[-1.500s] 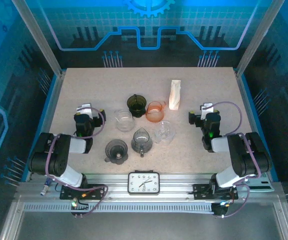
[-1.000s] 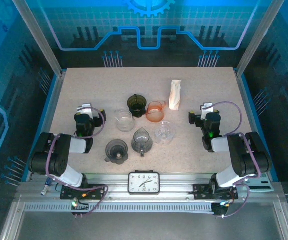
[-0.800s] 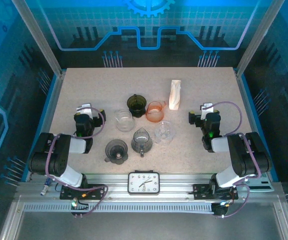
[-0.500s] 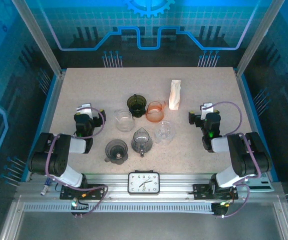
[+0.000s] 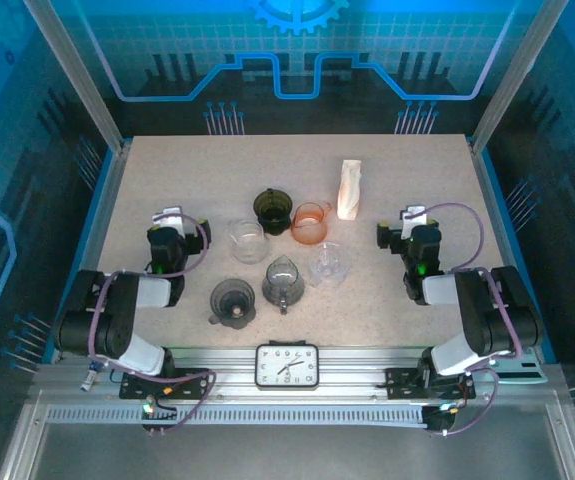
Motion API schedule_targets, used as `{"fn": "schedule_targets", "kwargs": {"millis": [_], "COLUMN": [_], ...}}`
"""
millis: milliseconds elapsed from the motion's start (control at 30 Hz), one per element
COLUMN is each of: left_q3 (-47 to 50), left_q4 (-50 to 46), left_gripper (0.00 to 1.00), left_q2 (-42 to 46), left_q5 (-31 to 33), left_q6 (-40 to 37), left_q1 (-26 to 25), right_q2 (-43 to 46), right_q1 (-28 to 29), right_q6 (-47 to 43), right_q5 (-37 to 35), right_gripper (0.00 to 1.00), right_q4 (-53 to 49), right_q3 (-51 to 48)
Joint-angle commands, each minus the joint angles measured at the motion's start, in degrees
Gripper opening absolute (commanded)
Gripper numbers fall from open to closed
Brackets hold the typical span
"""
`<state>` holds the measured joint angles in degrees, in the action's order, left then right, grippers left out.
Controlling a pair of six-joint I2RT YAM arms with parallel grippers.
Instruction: Place the coffee filter in the dripper
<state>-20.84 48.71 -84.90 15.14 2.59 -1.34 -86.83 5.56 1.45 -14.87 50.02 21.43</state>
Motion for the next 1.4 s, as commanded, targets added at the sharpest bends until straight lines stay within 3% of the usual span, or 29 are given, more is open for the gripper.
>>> {"fn": "schedule_targets", "kwargs": {"millis": [0, 167, 267, 367, 467, 533, 600, 633, 667, 733, 867, 1000, 1133, 1233, 1367], "left_q3": [-4.14, -7.02, -7.83, -9.57, -11.46, -13.84, -17.48, -18.42, -18.54, -17.38, -13.81, -18.93, -23.51, -23.01, -21.82], "left_q4": [-8.39, -14.87, -14.96, -13.98, -13.66, -22.38, -37.86, -40.8, -40.6, -37.09, -25.95, -34.95, -52.83, -60.57, -72.31], "left_gripper": [0.99, 0.99, 0.99, 0.99, 0.99, 0.99, 0.99, 0.99, 0.99, 0.99, 0.99, 0.87, 0.81, 0.8, 0.74], "left_q2": [4.57, 7.52, 12.12, 15.38, 16.3, 18.02, 19.78, 20.01, 20.02, 20.0, 20.75, 20.71, 21.74, 23.36, 28.79], "left_q5": [-0.02, 0.04, 0.82, 3.58, 7.15, 8.02, 8.43, 7.2, 3.92, -2.61, -14.65, -25.57, -28.49, -30.28, -24.24], "left_q6": [-0.34, -0.26, 2.43, 8.52, 21.02, 34.77, 50.34, 52.89, 53.17, 53.46, 55.33, 53.39, 48.11, 45.85, 42.27], "left_q1": [-0.19, 0.03, 0.07, 0.03, 0.35, 1.59, 3.08, 3.7, 4.54, 5.47, 5.65, 4.17, -0.26, -2.38, -6.24], "right_q2": [2.15, 2.12, 4.36, 5.91, 6.63, 6.98, 9.63, 11.26, 12.77, 14.1, 16.67, 17.79, 18.11, 17.51, 17.38], "right_q1": [-0.26, -1.23, 0.8, 4.0, 8.22, 9.71, 10.49, 10.0, 8.09, 3.64, 4.04, 8.16, 12.51, 16.03, 20.39], "right_q6": [-0.03, -0.24, -0.84, -1.25, 0.83, 6.16, 18.96, 26.08, 29.36, 31.81, 32.59, 27.44, 25.02, 24.47, 24.34], "right_q5": [-0.23, 2.9, -2.47, -12.47, -28.27, -37.21, -40.01, -38.5, -30.43, -14.97, -7.62, -0.89, 8.6, 9.72, 9.73], "right_gripper": [1.0, 1.0, 1.0, 1.0, 1.0, 1.0, 1.0, 1.0, 1.0, 1.0, 0.99, 1.0, 1.0, 0.99, 0.94], "right_q4": [-1.43, -13.66, -17.02, -19.74, -20.15, -23.24, -35.34, -42.68, -48.37, -49.18, -49.27, -60.58, -63.46, -65.83, -66.28], "right_q3": [1.13, 7.84, 9.08, 10.54, 12.72, 15.2, 18.36, 19.77, 21.22, 20.74, 19.34, 23.96, 23.75, 23.79, 23.15]}}
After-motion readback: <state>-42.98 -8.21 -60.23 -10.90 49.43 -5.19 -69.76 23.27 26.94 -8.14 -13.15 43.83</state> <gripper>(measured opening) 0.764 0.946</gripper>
